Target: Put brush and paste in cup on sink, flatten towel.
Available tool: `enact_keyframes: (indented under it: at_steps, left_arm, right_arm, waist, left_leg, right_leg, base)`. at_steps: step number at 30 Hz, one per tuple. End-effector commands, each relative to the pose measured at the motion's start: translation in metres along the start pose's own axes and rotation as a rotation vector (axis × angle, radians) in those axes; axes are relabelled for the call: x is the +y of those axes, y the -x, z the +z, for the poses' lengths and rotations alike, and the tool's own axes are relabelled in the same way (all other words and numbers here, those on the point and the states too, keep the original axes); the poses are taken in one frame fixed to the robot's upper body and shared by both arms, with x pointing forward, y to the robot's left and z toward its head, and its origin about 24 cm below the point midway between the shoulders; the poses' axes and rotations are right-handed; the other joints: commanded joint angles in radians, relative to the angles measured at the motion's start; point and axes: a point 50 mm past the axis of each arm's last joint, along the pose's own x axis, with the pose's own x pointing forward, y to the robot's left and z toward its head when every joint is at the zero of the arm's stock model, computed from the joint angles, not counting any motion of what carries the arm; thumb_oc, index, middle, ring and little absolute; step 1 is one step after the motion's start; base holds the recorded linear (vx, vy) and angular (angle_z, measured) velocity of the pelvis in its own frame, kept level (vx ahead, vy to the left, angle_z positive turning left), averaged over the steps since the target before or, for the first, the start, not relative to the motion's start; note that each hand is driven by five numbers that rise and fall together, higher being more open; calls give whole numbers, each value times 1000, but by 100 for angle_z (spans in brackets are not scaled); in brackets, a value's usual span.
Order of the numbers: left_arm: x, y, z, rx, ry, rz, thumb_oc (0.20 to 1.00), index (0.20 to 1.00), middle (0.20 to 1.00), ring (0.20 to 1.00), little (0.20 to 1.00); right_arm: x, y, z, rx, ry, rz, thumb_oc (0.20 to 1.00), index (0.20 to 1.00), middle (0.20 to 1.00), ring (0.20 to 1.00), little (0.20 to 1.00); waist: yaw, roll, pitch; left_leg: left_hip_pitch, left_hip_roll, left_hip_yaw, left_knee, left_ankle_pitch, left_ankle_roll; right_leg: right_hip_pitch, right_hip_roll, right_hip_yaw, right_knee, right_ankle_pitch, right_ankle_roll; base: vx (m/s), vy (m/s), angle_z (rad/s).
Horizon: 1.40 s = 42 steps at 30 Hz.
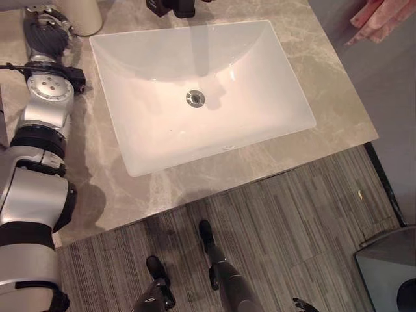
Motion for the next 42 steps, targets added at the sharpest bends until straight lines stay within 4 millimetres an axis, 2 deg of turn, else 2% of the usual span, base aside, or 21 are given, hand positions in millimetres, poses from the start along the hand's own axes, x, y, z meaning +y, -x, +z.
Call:
enact_keyframes:
  at_steps: [1, 15, 21, 22, 23, 25, 26, 29, 32, 33, 34, 35, 36, 41, 42]
  left_arm:
    - [6, -1, -1, 5, -16, -3, 200, 200, 200, 200, 200]
    - [6, -2, 1, 7, 8, 12, 200, 200, 200, 200, 200]
    - [-14, 11, -13, 16, 47, -4, 200, 200, 200, 200, 200]
    - [-18, 16, -17, 7, 54, -18, 200, 200, 200, 200, 200]
    - [-24, 29, -23, -34, 83, -43, 200, 200, 200, 200, 200]
    - [-22, 50, -36, -63, 148, -57, 200, 200, 200, 200, 200]
    - [-19, 60, -42, -75, 179, -64, 200, 200, 200, 200, 200]
    - [4, 96, -65, -72, 294, -24, 200, 200, 200, 200, 200]
    - [27, 126, -82, -57, 313, 23, 200, 200, 200, 200, 200]
    - [36, 135, -88, -47, 305, 40, 401, 401, 401, 401, 401]
    - [47, 145, -93, -37, 290, 73, 736, 736, 736, 736, 736]
    - [58, 153, -98, -31, 257, 111, 856, 856, 856, 856, 856]
    - [59, 154, -98, -29, 255, 113, 1000, 1000, 1000, 1000, 1000]
    - [92, 193, -131, 109, 77, 182, 1000, 1000, 1000, 1000, 1000]
    - [102, 220, -154, 234, 25, 183, 1000, 1000, 1000, 1000, 1000]
  right_arm:
    - [-31, 1, 6, -14, -22, -80, 1000, 1000, 1000, 1000, 1000]
    - [-27, 2, -1, 8, -7, -61, 1000, 1000, 1000, 1000, 1000]
    - [-21, 1, -2, 23, -9, -59, 1000, 1000, 1000, 1000, 1000]
    - [-20, 0, -2, 27, -9, -60, 1000, 1000, 1000, 1000, 1000]
    - [-18, 0, -8, 56, -23, -66, 1000, 1000, 1000, 1000, 1000]
    - [-15, 0, -9, 59, -51, -71, 1000, 1000, 1000, 1000, 1000]
    - [-15, 0, -10, 69, -68, -78, 1000, 1000, 1000, 1000, 1000]
    - [-9, 2, -19, 107, -98, -81, 1000, 1000, 1000, 1000, 1000]
    - [-8, 3, -26, 147, -99, -84, 1000, 1000, 1000, 1000, 1000]
    - [-7, 3, -28, 159, -96, -83, 1000, 1000, 1000, 1000, 1000]
    - [-7, 3, -28, 164, -91, -84, 1000, 1000, 1000, 1000, 1000]
    - [-7, 3, -28, 167, -95, -87, 1000, 1000, 1000, 1000, 1000]
    - [-8, 3, -28, 167, -91, -87, 1000, 1000, 1000, 1000, 1000]
    - [-10, 5, -35, 204, -83, -100, 1000, 1000, 1000, 1000, 1000]
    - [-10, 6, -38, 221, -76, -104, 1000, 1000, 1000, 1000, 1000]
  waist:
    - [-11, 67, 59]
    - [-20, 50, 53]
    - [-4, 59, 57]
    - [1, 63, 56]
    - [24, 76, 55]
    - [49, 88, 51]
    - [58, 81, 51]
    - [90, 99, 39]
    - [117, 116, 14]
    - [124, 120, 6]
    - [133, 125, -3]
    - [142, 130, -16]
    - [139, 129, -19]
    - [169, 145, -57]
    - [182, 148, -73]
  left_leg:
    - [11, 5, -103, -32, 42, 12]
    - [26, 10, -79, -37, 42, 10]
    - [62, 10, -100, -51, 50, 4]
    - [74, 9, -107, -56, 52, 3]
    - [111, 7, -124, -72, 55, 2]
    - [162, 5, -140, -100, 63, -2]
    - [172, 2, -134, -108, 95, 0]
    - [255, 1, -156, -158, 115, -7]
    - [318, 5, -172, -199, 136, -15]
    - [332, 6, -180, -204, 138, -17]
    - [342, 10, -188, -206, 142, -18]
    - [351, 12, -199, -209, 146, -19]
    - [348, 12, -199, -211, 152, -20]
    - [370, 24, -254, -214, 169, -27]
    - [362, 28, -289, -214, 181, -32]
  right_leg:
    - [104, 23, 10, -3, 1, 56]
    - [96, 30, 20, -3, 9, 56]
    - [129, 24, 4, -3, -1, 53]
    - [140, 21, -5, -2, -6, 51]
    - [174, 11, -24, -2, -21, 49]
    - [218, 3, -49, 0, -39, 45]
    - [226, -4, -57, 3, -28, 38]
    - [294, -7, -95, 9, -60, 31]
    - [352, -3, -123, 12, -92, 21]
    - [368, 0, -133, 16, -101, 16]
    - [381, 1, -143, 22, -111, 13]
    - [395, 4, -153, 29, -123, 9]
    - [391, 4, -153, 29, -120, 7]
    - [444, 14, -215, 68, -172, -16]
    - [468, 19, -248, 69, -189, -23]
  base:
    - [4, -19, -5]
    - [-4, -10, -4]
    - [17, -43, -5]
    - [66, -56, -1]
    - [95, -74, 1]
    - [65, -86, 9]
    - [13, -89, 10]
    - [55, -54, 14]
    - [52, -33, 40]
    - [11, -51, 35]
    - [10, -48, 35]
    - [-3, -38, 32]
    - [17, -34, 28]
    - [-31, -53, 39]
    - [-121, -87, 62]
